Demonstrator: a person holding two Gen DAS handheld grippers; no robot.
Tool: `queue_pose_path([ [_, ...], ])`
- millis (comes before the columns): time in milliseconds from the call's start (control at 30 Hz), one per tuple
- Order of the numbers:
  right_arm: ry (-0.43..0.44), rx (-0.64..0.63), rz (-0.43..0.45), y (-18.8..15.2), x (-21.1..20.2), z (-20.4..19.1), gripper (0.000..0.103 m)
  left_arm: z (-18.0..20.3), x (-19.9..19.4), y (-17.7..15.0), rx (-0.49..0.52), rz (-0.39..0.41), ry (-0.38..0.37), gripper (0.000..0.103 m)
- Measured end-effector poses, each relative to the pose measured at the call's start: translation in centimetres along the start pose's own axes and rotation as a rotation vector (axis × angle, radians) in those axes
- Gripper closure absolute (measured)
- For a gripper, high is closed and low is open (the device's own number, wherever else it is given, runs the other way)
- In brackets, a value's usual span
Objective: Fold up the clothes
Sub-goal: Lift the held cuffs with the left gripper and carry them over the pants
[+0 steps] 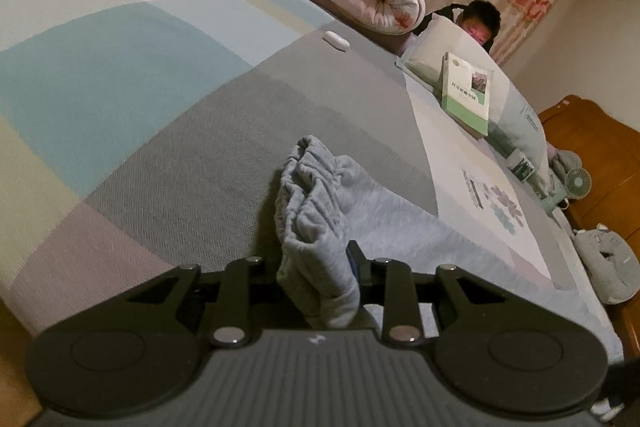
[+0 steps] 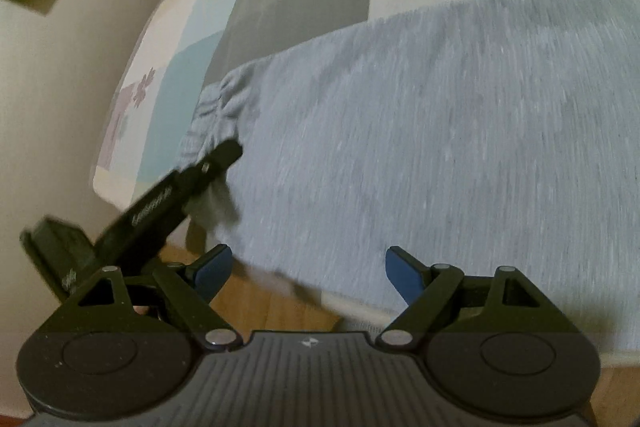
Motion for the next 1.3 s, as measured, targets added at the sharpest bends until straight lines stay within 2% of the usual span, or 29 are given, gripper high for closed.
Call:
queue_pose_path([
  [200,0.031,0.021,0.018,-0.1,-1.8,-0.3,0.014,0.7,-0.2,0.4,0.030,-0.013,0.041,0.077],
  [433,0.055,0.005,0.131,1.2,-8.7,1.2,0.013,2.4,-1.5,1.1,0.087,0.004,0.077,0.079],
  [667,0.053,0.037,0.208,0.6,-14.5,5.1,0.011,6.8,-5.6,2.5,0.175,0.076,0.043,0.080],
  [867,0.068,0.057,0.234,-0.5,-17.5,7.6,0.011,11.2,-8.0,2.6,0.242,0.112,0.009,0.080],
  [1033,0.066,0.016,0.218,-1.0,-19.0,8.3,0.009,14.6,-8.6,1.7,0.294,0.114,-0.008,0.080],
  [1300,-0.063,-0.169,0.148,-1.7,-20.1,9.0,0.005,20.0,-9.4,-0.1,0.376,0.115,-0.032,0.080],
])
Point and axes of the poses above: each gripper's, at about its wrist camera, not at the fingertips, and x roughly the way its jaws point, z to its right, y to its top, the point moved 5 cm from there along x, roughly the way its jaws point, and after that the axes turned 15 degrees about y, right-handed, at the moved point
